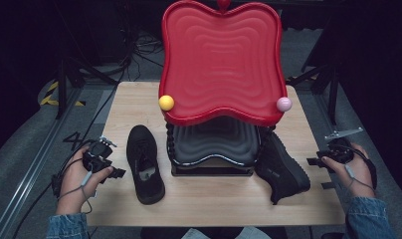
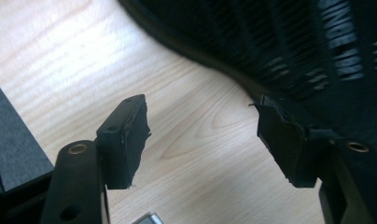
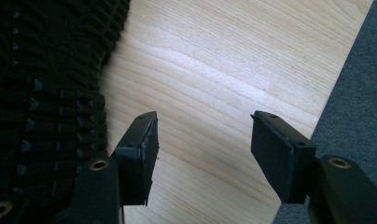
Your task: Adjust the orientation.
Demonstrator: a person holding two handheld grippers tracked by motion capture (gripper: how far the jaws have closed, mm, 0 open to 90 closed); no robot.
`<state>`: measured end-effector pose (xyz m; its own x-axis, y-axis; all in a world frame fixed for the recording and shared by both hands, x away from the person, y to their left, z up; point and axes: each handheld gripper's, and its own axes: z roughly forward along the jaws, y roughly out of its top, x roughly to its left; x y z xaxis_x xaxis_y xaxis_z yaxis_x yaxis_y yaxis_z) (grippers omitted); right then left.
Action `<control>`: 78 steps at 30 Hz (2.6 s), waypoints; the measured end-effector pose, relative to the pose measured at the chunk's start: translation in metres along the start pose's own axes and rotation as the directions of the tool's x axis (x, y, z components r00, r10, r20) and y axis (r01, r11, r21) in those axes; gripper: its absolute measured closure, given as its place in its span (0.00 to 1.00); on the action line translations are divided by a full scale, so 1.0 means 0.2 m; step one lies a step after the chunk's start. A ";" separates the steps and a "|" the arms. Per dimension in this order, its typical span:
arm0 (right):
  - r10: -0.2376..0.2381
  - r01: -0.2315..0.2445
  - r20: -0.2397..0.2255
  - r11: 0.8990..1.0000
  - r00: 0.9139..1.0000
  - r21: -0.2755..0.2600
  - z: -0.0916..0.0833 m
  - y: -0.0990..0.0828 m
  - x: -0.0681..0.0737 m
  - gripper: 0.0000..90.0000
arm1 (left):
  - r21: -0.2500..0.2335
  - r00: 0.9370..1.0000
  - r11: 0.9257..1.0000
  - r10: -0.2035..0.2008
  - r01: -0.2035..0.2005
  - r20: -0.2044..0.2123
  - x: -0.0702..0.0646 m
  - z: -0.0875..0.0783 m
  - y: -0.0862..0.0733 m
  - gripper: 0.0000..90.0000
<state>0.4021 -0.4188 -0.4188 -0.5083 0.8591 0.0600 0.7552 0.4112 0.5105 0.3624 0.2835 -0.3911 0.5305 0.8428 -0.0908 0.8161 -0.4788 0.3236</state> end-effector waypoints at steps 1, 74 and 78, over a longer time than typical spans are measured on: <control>-0.001 0.001 0.003 1.000 1.000 -0.001 0.00 0.00 0.00 0.47 | -0.007 1.000 1.000 0.006 -0.006 -0.002 -0.01 -0.02 0.01 0.38; -0.002 0.003 -0.044 1.000 0.999 0.031 0.07 -0.05 0.01 0.42 | -0.026 0.931 0.952 0.305 -0.306 0.198 -0.58 -0.11 0.22 0.84; 0.000 0.002 -0.045 1.000 0.999 0.028 0.08 -0.05 0.01 0.41 | 0.051 0.941 0.957 0.271 -0.287 0.201 -0.58 -0.03 0.23 0.68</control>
<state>0.3995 -0.4160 -0.4366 -0.5267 0.8443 0.0984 0.7656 0.4209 0.4865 0.3370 0.1647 -0.3599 0.7669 0.6138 -0.1874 0.6403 -0.7123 0.2875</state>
